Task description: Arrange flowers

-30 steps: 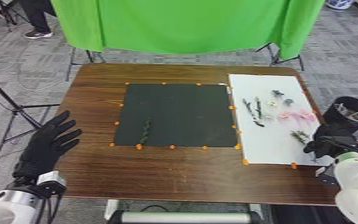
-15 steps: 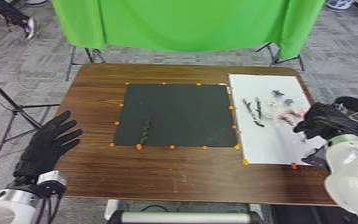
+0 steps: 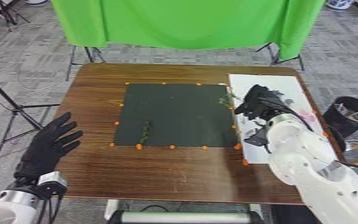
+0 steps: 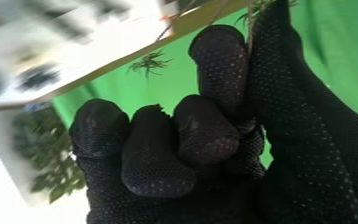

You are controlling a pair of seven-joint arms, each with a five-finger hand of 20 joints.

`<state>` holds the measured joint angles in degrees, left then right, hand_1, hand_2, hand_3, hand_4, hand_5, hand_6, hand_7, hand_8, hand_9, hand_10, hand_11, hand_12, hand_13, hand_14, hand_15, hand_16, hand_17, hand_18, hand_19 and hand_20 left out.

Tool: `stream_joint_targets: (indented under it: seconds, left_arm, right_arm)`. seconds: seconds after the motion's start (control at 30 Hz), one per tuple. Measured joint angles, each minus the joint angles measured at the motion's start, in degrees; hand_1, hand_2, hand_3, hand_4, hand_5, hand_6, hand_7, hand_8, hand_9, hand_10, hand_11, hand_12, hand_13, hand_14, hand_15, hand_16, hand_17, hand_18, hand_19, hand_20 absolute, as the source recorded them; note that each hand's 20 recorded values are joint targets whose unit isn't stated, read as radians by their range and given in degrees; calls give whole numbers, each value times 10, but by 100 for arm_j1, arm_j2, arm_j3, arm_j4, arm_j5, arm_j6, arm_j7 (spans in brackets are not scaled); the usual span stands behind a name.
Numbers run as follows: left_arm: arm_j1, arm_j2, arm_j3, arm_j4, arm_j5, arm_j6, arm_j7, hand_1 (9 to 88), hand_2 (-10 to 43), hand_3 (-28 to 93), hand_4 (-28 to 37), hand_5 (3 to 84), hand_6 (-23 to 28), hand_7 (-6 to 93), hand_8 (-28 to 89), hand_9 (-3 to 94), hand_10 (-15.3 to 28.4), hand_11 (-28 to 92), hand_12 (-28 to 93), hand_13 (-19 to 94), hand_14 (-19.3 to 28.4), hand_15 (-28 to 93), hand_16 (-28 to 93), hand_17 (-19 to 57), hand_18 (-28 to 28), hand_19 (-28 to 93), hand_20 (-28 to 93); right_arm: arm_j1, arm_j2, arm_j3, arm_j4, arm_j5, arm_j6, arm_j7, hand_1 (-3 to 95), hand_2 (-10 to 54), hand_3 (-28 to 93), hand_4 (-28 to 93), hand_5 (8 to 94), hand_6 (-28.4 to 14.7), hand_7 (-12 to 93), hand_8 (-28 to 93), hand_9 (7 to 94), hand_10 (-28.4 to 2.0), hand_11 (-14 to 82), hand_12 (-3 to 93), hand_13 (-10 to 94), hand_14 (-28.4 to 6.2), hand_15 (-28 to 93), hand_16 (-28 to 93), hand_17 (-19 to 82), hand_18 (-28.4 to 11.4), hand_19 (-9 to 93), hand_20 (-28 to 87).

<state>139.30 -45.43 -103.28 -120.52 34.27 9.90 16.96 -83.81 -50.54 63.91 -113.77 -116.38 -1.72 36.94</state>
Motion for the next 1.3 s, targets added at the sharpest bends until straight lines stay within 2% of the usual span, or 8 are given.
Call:
stream_joint_targets:
  seconds: [0.2, 0.57, 0.73, 1.3]
  left_arm:
    - [-36, -44, 14, 0, 8, -2, -34, 257, -39, 695, -243, 265, 26, 208, -109, 240, 117, 195, 160, 210, 162, 299, 2, -96, 229, 429, 84]
    - [-134, -56, 77, 39, 21, -19, -64, 258, -38, 693, -242, 265, 26, 208, -109, 240, 117, 193, 159, 210, 163, 301, 2, -97, 229, 429, 85]
    - [-199, -56, 119, 64, 32, -37, -87, 258, -38, 693, -242, 265, 26, 208, -109, 240, 117, 193, 160, 210, 163, 300, 2, -97, 230, 429, 85]
    - [-435, -56, 224, 165, 136, -220, -323, 258, -38, 694, -243, 265, 26, 207, -109, 240, 117, 191, 160, 210, 164, 301, 1, -97, 230, 429, 85]
  right_arm:
    - [490, -694, -591, 336, -52, -96, -117, 390, -95, 843, -179, 793, 26, 497, 225, 838, -78, 689, 514, 787, -87, 872, 388, 458, -232, 932, 567]
    - [731, -1654, -1354, 979, -281, -261, -178, 390, -95, 840, -181, 797, 31, 493, 224, 842, -77, 686, 515, 795, -85, 869, 390, 468, -231, 932, 572]
    - [741, -1898, -1511, 1135, -372, -269, -122, 388, -95, 839, -181, 803, 35, 489, 220, 846, -75, 683, 513, 802, -85, 867, 389, 476, -230, 932, 573]
    - [605, -2437, -1533, 1395, -903, -275, 127, 370, -87, 842, -177, 831, 40, 449, 219, 864, -70, 666, 507, 823, -75, 855, 389, 503, -226, 932, 578]
